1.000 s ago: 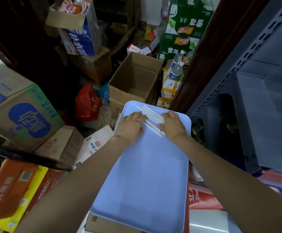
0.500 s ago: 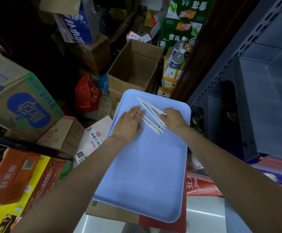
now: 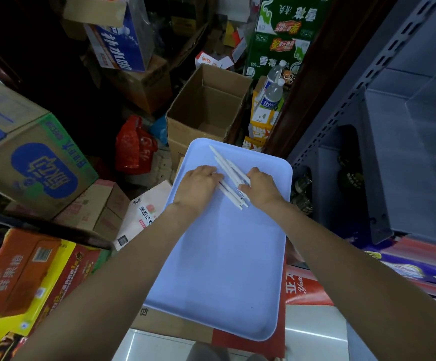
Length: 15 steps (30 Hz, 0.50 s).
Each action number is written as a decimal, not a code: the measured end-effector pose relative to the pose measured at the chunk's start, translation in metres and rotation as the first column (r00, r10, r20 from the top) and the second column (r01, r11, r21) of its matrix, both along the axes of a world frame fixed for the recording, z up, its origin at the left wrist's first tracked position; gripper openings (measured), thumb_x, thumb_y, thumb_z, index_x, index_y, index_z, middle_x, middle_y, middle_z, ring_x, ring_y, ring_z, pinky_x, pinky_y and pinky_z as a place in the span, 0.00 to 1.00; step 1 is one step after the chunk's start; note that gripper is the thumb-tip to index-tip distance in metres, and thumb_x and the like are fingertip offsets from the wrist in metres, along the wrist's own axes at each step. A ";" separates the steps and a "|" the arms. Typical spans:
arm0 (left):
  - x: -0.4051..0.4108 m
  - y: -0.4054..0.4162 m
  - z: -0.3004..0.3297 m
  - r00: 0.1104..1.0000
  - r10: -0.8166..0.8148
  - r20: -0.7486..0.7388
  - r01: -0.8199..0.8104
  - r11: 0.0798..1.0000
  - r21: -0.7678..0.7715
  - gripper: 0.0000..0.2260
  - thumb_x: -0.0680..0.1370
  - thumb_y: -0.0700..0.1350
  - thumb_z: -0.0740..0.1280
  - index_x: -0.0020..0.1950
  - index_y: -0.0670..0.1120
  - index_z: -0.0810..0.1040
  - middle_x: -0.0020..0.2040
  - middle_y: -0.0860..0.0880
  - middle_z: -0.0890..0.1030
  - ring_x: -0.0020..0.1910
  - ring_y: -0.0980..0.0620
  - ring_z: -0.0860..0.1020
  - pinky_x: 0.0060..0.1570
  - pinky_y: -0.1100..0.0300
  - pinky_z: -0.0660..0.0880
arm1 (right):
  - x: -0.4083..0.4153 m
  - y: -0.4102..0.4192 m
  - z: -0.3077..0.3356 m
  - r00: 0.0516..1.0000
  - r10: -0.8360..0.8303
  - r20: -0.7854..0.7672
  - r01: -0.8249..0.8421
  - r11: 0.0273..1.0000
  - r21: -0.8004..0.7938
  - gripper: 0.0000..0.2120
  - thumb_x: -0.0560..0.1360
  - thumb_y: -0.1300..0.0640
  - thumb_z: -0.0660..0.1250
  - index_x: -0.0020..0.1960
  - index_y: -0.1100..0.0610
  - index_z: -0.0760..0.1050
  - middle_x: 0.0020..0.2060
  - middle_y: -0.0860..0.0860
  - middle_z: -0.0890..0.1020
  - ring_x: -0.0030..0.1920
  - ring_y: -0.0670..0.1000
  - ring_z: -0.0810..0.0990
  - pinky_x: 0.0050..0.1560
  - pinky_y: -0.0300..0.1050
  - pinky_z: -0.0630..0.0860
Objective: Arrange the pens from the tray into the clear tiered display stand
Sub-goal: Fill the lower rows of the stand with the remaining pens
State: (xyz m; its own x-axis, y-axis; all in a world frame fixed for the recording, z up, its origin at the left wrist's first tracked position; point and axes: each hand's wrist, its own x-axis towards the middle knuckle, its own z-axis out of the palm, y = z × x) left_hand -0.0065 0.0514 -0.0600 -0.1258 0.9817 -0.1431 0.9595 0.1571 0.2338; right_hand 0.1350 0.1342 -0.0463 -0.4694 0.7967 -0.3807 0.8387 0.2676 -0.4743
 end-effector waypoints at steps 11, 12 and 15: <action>-0.016 0.021 0.017 0.995 -0.068 0.072 0.070 0.997 -0.023 0.07 0.79 0.43 0.62 0.53 0.50 0.77 0.54 0.49 0.74 0.58 0.48 0.68 0.58 0.55 0.58 | 0.008 0.001 0.004 0.999 -0.034 0.034 0.035 0.999 -0.022 0.11 0.80 0.57 0.59 0.49 0.65 0.71 0.44 0.61 0.75 0.51 0.63 0.75 0.43 0.49 0.68; -0.017 0.020 0.016 0.994 -0.088 0.069 0.089 0.996 -0.019 0.06 0.79 0.43 0.62 0.53 0.50 0.76 0.53 0.50 0.74 0.58 0.49 0.67 0.58 0.55 0.58 | 0.010 0.001 0.006 0.999 -0.044 0.011 0.044 0.999 -0.020 0.10 0.80 0.57 0.59 0.47 0.65 0.71 0.42 0.59 0.75 0.49 0.62 0.75 0.43 0.49 0.68; -0.019 0.014 0.014 0.986 -0.098 0.135 0.098 0.995 0.005 0.04 0.78 0.44 0.63 0.50 0.50 0.76 0.51 0.51 0.75 0.55 0.50 0.69 0.55 0.57 0.58 | 0.016 -0.003 0.012 0.997 -0.067 -0.049 0.067 0.998 -0.007 0.11 0.80 0.57 0.58 0.48 0.66 0.73 0.41 0.59 0.76 0.45 0.60 0.74 0.44 0.51 0.70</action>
